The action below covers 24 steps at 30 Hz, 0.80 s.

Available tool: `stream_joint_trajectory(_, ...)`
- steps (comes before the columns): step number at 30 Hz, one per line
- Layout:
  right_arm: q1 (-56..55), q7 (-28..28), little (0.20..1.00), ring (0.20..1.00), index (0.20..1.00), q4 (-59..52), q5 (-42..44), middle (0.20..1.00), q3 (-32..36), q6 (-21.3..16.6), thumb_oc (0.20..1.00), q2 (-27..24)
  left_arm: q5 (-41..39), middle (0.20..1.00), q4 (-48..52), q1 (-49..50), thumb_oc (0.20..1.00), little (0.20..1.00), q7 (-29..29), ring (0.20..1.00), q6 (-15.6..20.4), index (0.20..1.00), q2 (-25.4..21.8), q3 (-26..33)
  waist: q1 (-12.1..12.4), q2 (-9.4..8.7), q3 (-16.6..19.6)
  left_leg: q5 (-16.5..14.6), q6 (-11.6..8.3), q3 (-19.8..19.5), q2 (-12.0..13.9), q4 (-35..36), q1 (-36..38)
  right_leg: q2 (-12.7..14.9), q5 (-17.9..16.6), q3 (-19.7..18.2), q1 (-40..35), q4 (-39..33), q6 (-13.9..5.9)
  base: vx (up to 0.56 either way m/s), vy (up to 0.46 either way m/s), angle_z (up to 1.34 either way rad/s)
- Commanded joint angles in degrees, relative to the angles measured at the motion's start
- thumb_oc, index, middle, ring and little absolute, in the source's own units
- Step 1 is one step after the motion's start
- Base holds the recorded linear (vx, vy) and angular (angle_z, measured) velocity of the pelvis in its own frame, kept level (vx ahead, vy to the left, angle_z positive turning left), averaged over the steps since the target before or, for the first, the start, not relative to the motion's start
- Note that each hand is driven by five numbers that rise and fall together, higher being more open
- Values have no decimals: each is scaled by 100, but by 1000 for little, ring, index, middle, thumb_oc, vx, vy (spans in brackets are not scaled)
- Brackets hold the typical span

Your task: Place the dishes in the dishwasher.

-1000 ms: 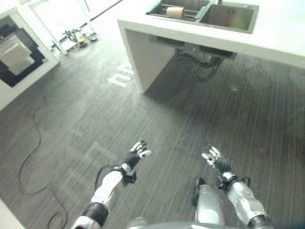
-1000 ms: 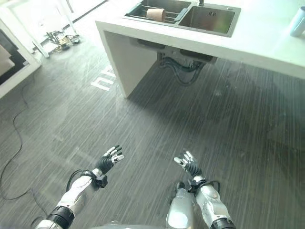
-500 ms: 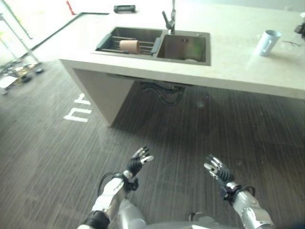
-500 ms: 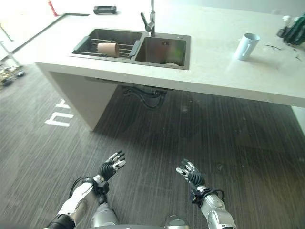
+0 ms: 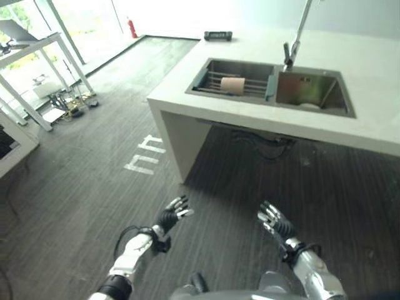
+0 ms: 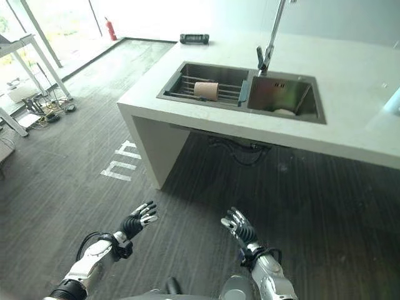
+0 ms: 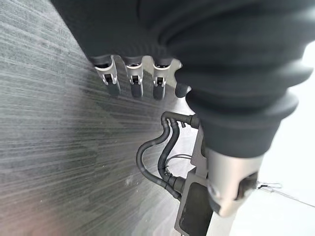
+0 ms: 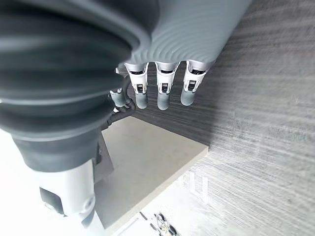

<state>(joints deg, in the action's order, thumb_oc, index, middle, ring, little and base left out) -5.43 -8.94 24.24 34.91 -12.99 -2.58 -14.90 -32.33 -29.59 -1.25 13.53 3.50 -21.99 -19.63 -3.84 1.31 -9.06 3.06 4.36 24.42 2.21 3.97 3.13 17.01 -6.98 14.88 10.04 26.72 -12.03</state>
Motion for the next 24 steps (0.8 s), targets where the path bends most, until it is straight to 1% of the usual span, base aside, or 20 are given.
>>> stream_joint_trajectory(1,158,-60,1000,1000,1000,-344,46,1000,102,-272,1000,-169,90,1000,474,-183,1000,1000,-67,1000,197,1000,-16,58,-3,94,-203,-428,-422,-393,406,-146,-17,-405,1539,232,-5,1207,7,118,-13,-46)
stream_joint_trajectory(2,117,-77,1000,1000,1000,-396,41,1000,104,-269,1000,-180,20,1000,510,-172,1000,1000,-57,1000,161,1000,-40,91,-33,86,-202,-485,-439,-397,392,-181,-25,-554,1477,254,-18,885,42,156,-49,-33)
stream_joint_trajectory(3,71,-82,1000,1000,1000,-452,45,1000,112,-264,1000,-192,-13,1000,550,-169,1000,1000,-69,1000,118,1000,-52,108,-74,51,-226,-536,-456,-425,353,-211,1,-622,1451,272,-80,545,85,190,-87,-10)
stream_joint_trajectory(5,41,-76,1000,1000,1000,-493,61,1000,97,-303,1000,-210,-2,1000,585,-189,1000,1000,-151,1000,93,1000,-21,82,-139,-33,-282,-619,-496,-479,278,-265,63,-614,1327,340,-175,-331,176,176,-132,6)
stream_joint_trajectory(6,90,-50,1000,1000,1000,-451,86,1000,63,-347,1000,-205,20,1000,587,-222,1000,1000,-201,1000,91,1000,7,54,-175,-77,-318,-679,-503,-489,226,-271,116,-551,1152,345,-136,-770,158,188,-195,9)
stream_joint_trajectory(7,158,12,1000,1000,1000,-410,106,1000,30,-391,1000,-170,66,1000,558,-269,1000,1000,-219,1000,94,1000,41,29,-238,-131,-376,-781,-478,-506,148,-247,216,-418,799,240,17,-1097,47,226,-206,10)
stream_joint_trajectory(8,192,38,1000,1000,1000,-380,107,1000,33,-407,1000,-137,101,1000,543,-299,1000,1000,-214,1000,78,1000,63,16,-293,-159,-417,-893,-447,-524,100,-235,305,-299,549,96,179,-1173,-42,365,-315,10)
stream_joint_trajectory(9,177,68,1000,1000,1000,-403,72,1000,93,-384,1000,-53,199,1000,514,-315,1000,1000,-123,1000,66,1000,80,2,-380,-178,-466,-1129,-392,-529,69,-296,450,-81,204,-75,470,-1139,-146,366,-306,37)
stream_joint_trajectory(10,171,61,1000,1000,1000,-434,52,1000,123,-341,1000,-32,242,1000,523,-304,1000,1000,-110,1000,67,1000,76,7,-372,-171,-467,-1170,-391,-479,86,-369,461,-34,295,14,462,-1126,-142,495,-453,60)
stream_joint_trajectory(11,203,63,1000,1000,1000,-376,110,1000,151,-292,1000,-45,187,1000,471,-343,1000,1000,-125,1000,80,1000,65,-33,-366,-168,-407,-1265,-351,-383,78,-597,447,-89,468,188,306,-1165,-93,413,-375,60)
stream_joint_trajectory(13,218,38,1000,1000,1000,-339,95,1000,123,-336,1000,-49,98,1000,486,-323,1000,1000,-95,1000,51,1000,67,-17,-363,-172,-371,-1397,-351,-347,77,-880,427,-182,675,272,170,-1138,-2,388,-333,46)
stream_joint_trajectory(14,247,46,1000,1000,1000,-318,71,1000,95,-315,1000,-62,109,1000,467,-290,1000,1000,-69,1000,45,1000,88,10,-355,-181,-301,-1531,-360,-316,57,-1162,383,-285,839,345,58,-1137,118,308,-248,53)
stream_joint_trajectory(16,268,64,1000,1000,1000,-304,90,1000,91,-296,1000,-70,106,1000,461,-268,1000,1000,-59,1000,44,1000,107,26,-351,-185,-267,-1601,-359,-310,47,-1283,363,-325,904,373,32,-1115,167,241,-190,21)
stream_joint_trajectory(17,298,66,1000,1000,1000,-271,76,1000,80,-268,1000,-89,96,1000,453,-235,1000,1000,-52,1000,53,1000,133,50,-341,-192,-227,-1690,-368,-304,35,-1463,331,-374,973,419,-10,-1091,233,213,-163,-13)
stream_joint_trajectory(19,327,60,1000,1000,1000,-248,65,1000,64,-235,1000,-121,97,1000,451,-218,1000,1000,-38,1000,62,1000,163,73,-326,-208,-198,-1791,-385,-305,8,-1675,288,-420,1018,461,-71,-1104,298,315,-206,-16)
stream_joint_trajectory(20,313,-108,1000,1000,1000,-176,-31,1000,141,-87,1000,-312,-44,1000,572,-72,1000,1000,-30,1000,102,1000,243,185,-275,-243,-121,-1610,-688,-296,3,-2984,-90,-728,1249,599,-427,-1393,656,585,-228,-14)
stream_joint_trajectory(21,285,-144,1000,1000,1000,-113,-14,1000,172,-123,1000,-351,-41,1000,640,-115,1000,1000,-82,1000,44,1000,279,195,-248,-156,-204,-1402,-650,-309,193,-2702,-325,-835,1442,583,-466,-1216,771,616,-185,7)
stream_joint_trajectory(23,315,-189,1000,1000,1000,-102,-27,1000,162,-107,1000,-345,-110,1000,634,-124,1000,1000,-112,1000,131,1000,242,130,-269,-145,-232,-1304,-619,-223,448,-2145,-166,-886,1488,503,-501,-1156,752,237,48,17)
stream_joint_trajectory(24,317,-191,1000,1000,1000,-105,-24,1000,164,-99,1000,-345,-129,1000,636,-125,1000,1000,-109,1000,140,1000,238,121,-269,-147,-235,-1287,-620,-221,468,-2100,-152,-893,1490,491,-511,-1159,749,124,59,-33)
